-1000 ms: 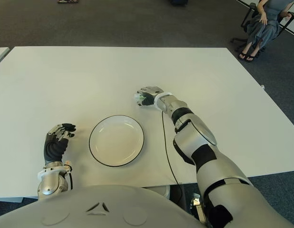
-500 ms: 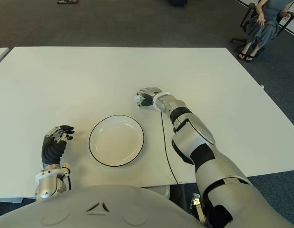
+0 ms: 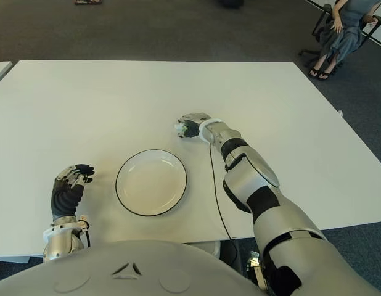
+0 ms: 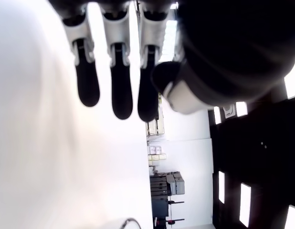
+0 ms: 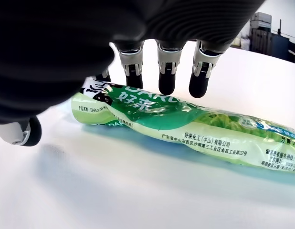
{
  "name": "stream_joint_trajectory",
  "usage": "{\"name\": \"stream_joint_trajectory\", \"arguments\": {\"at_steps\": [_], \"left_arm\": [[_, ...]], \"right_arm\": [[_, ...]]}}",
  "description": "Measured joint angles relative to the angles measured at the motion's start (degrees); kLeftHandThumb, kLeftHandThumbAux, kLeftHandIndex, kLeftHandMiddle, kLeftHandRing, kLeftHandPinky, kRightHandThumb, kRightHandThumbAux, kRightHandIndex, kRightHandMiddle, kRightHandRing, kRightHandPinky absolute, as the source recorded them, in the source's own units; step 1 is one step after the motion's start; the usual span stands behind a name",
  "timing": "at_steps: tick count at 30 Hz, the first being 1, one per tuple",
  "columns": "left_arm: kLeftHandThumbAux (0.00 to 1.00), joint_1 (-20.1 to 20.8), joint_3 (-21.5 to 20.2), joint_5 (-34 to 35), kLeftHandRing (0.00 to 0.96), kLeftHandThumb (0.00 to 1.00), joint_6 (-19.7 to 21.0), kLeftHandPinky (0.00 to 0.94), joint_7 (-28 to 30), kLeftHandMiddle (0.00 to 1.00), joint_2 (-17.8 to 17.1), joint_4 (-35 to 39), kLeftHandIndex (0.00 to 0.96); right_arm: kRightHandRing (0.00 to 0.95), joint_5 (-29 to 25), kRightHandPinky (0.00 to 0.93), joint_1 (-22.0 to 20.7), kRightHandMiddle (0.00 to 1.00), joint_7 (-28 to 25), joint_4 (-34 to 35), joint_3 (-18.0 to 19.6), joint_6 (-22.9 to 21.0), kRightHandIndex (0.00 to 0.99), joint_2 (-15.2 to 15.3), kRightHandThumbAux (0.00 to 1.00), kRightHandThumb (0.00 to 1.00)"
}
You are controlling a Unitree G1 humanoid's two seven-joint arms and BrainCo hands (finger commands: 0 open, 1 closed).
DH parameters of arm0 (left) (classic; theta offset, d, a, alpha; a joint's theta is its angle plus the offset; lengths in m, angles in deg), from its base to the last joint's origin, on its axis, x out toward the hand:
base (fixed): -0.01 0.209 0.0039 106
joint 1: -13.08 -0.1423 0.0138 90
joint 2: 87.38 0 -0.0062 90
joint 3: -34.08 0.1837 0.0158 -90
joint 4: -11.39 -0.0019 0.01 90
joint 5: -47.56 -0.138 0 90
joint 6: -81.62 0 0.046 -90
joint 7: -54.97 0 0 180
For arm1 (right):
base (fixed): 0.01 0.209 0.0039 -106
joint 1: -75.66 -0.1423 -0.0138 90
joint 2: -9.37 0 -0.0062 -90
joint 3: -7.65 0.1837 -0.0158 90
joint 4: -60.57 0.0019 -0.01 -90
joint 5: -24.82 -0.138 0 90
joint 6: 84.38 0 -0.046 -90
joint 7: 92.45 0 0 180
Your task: Put the toothpaste on the table into the plate.
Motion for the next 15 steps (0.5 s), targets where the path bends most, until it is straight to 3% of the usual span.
{"name": "stream_joint_trajectory", "arguments": {"at_steps": [9, 15], "left_arm": [[0.725, -0.76, -0.04, 0.04, 0.407, 0.703, 0.08, 0.393, 0.02, 0.415, -0.11, 0.37, 0.419], [0.724, -1.08, -0.07, 0.25, 0.405, 0.707, 0.06, 0.375, 0.03, 0.436, -0.14, 0.47, 0.421]], "right_arm": [[0.0, -0.8, 0.0, 0.61, 0.0, 0.34, -0.14, 1.75, -0.52, 0.0, 0.48, 0.305, 0.376], [0.0, -1.23, 0.0, 1.22, 0.0, 1.04, -0.15, 2.61, -1.62, 0.0, 0.59, 0.351, 0.468]]}}
